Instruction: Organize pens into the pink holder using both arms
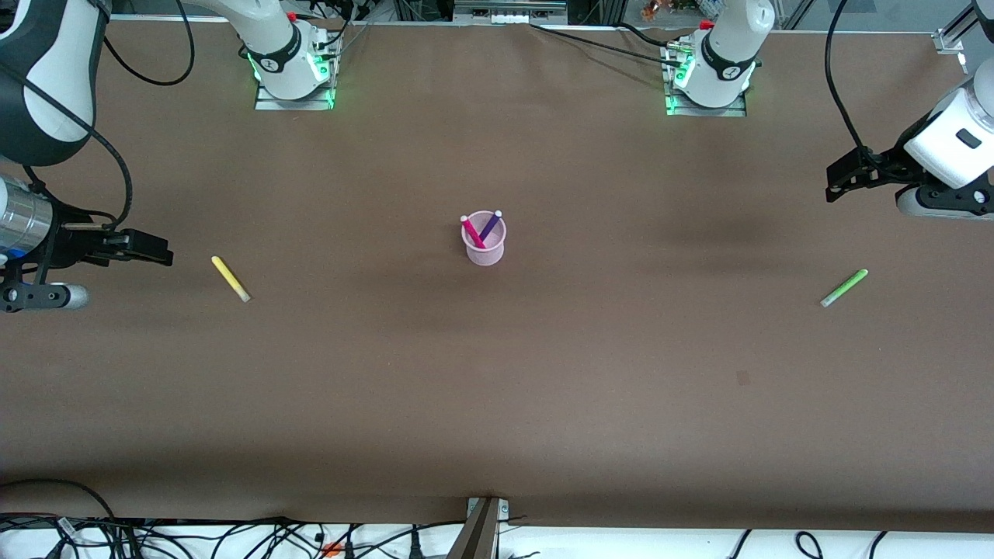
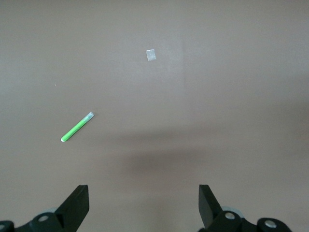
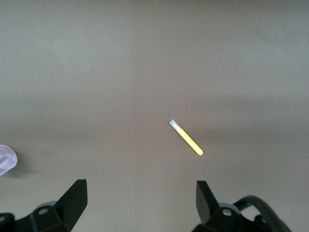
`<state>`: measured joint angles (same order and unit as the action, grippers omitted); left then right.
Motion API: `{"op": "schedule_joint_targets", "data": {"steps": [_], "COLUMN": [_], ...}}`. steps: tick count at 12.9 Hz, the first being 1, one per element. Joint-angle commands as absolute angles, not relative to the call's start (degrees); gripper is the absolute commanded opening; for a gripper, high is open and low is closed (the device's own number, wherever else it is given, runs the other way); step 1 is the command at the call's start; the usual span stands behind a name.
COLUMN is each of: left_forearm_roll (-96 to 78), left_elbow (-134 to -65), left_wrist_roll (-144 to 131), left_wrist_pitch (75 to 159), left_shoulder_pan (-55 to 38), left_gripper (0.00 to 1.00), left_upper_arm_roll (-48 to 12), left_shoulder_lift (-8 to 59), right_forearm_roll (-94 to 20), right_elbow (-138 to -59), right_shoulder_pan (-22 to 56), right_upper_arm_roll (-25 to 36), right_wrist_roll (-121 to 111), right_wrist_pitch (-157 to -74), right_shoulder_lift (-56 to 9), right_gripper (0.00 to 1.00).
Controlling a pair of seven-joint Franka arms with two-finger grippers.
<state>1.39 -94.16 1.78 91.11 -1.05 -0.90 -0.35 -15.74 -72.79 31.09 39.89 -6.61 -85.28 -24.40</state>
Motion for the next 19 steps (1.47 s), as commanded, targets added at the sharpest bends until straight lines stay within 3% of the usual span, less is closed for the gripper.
{"op": "schedule_joint_targets", "data": {"steps": [1, 7, 10, 12, 19], "left_forearm_roll": [0.61, 0.62, 0.62, 0.62, 0.70], "left_elbow": [-93.60, -93.60, -93.52, -93.52, -93.52], "left_wrist_roll": [3.43, 3.34, 3.34, 3.43, 3.34], "left_wrist_pitch": [90.09, 90.09, 90.09, 90.00, 90.00], "left_shoulder_pan": [-0.53, -0.53, -0.53, -0.53, -0.70], "left_gripper": [1.00, 1.00, 1.00, 1.00, 1.00], "left_upper_arm_roll": [-1.49, -1.58, -1.58, -1.58, -1.67], "left_shoulder_lift": [-0.79, -0.70, -0.70, -0.79, -0.79], "right_forearm_roll": [-9.35, -3.52, -0.81, -0.18, -0.09], "right_elbow": [-72.60, -74.08, -81.88, -87.78, -86.92], "right_shoulder_pan": [22.63, 7.75, 1.95, 1.14, 3.59], "right_upper_arm_roll": [27.75, 11.00, 3.37, 1.41, 1.84], "right_wrist_roll": [-3.78, -3.25, -2.64, 1.74, 2.73], "right_wrist_pitch": [-84.99, -85.34, -89.89, -93.50, -94.22], "right_shoulder_lift": [-21.37, -18.73, -13.82, -10.47, -10.46], "right_gripper": [0.99, 0.99, 0.99, 0.99, 0.99]}}
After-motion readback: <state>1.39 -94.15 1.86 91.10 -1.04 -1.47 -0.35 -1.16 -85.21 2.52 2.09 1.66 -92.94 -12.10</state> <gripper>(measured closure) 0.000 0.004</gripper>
